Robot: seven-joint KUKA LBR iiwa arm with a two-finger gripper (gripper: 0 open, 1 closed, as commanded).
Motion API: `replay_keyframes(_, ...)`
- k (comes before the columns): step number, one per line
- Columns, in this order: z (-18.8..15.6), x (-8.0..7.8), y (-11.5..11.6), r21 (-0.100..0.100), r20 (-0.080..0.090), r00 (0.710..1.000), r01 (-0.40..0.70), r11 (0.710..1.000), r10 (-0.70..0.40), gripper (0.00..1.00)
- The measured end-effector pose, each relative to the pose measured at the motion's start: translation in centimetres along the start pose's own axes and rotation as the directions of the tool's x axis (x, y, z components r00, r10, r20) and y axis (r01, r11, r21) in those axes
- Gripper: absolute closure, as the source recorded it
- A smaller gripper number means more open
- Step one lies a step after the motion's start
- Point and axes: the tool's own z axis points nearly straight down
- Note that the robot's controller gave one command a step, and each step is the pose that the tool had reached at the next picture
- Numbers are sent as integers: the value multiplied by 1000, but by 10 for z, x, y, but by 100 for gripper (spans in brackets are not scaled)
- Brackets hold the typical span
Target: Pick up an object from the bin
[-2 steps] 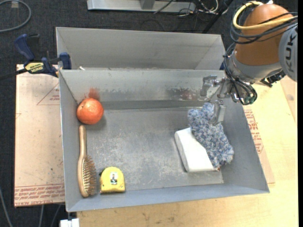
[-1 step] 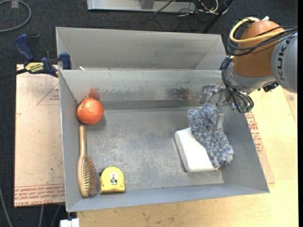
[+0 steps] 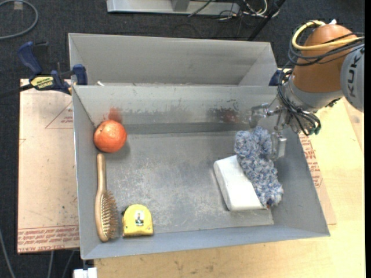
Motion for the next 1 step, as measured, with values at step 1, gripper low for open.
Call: replay_keyframes(1, -9, 6, 3, 0, 9, 950, -313, 950, 313, 0)
